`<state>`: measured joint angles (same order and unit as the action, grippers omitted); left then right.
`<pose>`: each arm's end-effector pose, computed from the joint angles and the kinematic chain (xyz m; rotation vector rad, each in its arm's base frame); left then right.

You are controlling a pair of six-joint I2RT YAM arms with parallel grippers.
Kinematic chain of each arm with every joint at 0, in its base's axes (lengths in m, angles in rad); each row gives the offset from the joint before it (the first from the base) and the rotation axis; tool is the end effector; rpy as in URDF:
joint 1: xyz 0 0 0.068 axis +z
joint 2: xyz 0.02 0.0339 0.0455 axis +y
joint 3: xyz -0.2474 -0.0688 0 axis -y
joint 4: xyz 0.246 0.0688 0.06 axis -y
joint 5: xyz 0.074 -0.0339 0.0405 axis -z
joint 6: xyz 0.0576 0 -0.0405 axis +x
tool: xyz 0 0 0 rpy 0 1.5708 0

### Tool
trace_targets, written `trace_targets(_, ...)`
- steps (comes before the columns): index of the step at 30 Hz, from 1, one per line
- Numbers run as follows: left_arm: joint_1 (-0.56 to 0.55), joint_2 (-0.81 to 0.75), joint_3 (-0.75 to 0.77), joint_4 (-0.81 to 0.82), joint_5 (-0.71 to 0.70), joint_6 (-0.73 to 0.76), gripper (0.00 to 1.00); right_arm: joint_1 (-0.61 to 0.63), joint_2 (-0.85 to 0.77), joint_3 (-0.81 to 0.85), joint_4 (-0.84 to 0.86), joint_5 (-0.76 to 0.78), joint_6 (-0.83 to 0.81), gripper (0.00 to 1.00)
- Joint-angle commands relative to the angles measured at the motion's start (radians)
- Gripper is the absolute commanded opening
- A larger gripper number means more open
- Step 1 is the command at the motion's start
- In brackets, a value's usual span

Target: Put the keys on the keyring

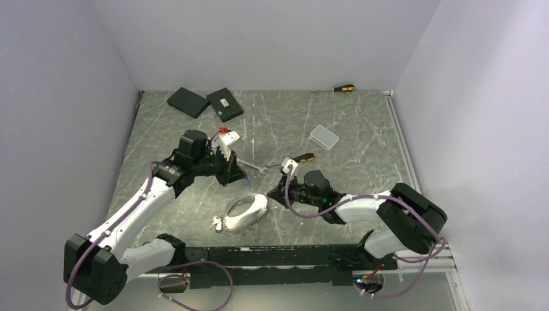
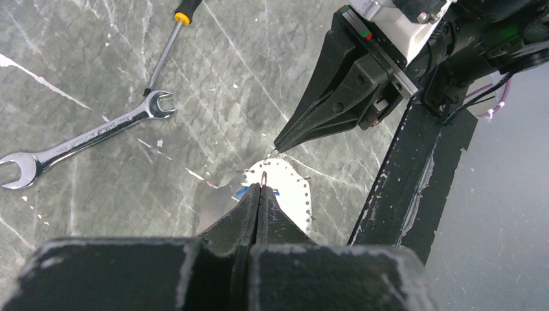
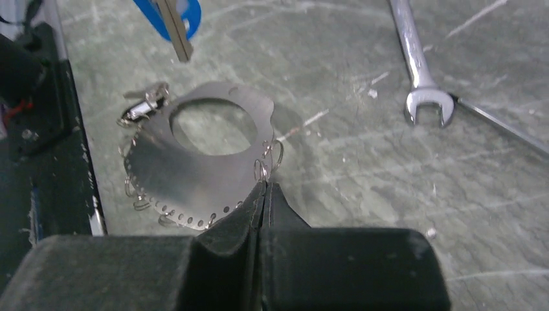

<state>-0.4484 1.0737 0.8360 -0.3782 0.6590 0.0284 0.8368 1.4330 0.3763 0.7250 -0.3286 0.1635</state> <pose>0.2125 -0.1414 0.2623 0.8818 2.0095 -0.9558 0.1743 0.2209 0.1320 -0.8821 1.8060 0.9731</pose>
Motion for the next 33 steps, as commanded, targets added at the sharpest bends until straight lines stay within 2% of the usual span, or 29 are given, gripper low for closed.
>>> trace_targets(1,0.002,-0.035,0.025,0.017,0.053,-0.002,0.00,0.024,-0.029,-0.008,0.189,0.024,0.058,0.00)
trace_targets(5,0.002,-0.044,0.035,-0.007,0.040,0.019,0.00,0.044,-0.020,0.042,0.084,0.051,0.010,0.00)
trace_targets(9,0.002,-0.041,0.006,-0.005,-0.052,0.031,0.00,0.051,0.028,0.120,-0.090,0.172,-0.011,0.00)
trace_targets(11,0.002,-0.046,-0.001,-0.009,-0.089,0.039,0.00,0.053,0.036,0.139,-0.178,0.220,-0.019,0.12)
trace_targets(14,0.002,-0.064,-0.007,-0.013,-0.117,0.051,0.00,0.055,0.029,0.159,-0.268,0.260,-0.035,0.37)
trace_targets(16,0.002,-0.072,-0.008,-0.015,-0.132,0.058,0.00,0.056,0.034,0.190,-0.336,0.274,-0.057,0.43)
trace_targets(20,0.002,-0.082,-0.007,-0.020,-0.143,0.063,0.00,0.064,0.069,0.246,-0.441,0.264,-0.085,0.46)
trace_targets(25,0.002,-0.093,-0.011,-0.014,-0.146,0.064,0.00,0.064,0.165,0.300,-0.478,0.253,-0.077,0.46)
trace_targets(31,0.002,-0.099,-0.012,-0.011,-0.142,0.064,0.00,0.064,0.230,0.347,-0.492,0.261,-0.088,0.43)
trace_targets(33,0.002,-0.101,-0.014,-0.010,-0.142,0.064,0.00,0.064,0.240,0.352,-0.498,0.263,-0.098,0.38)
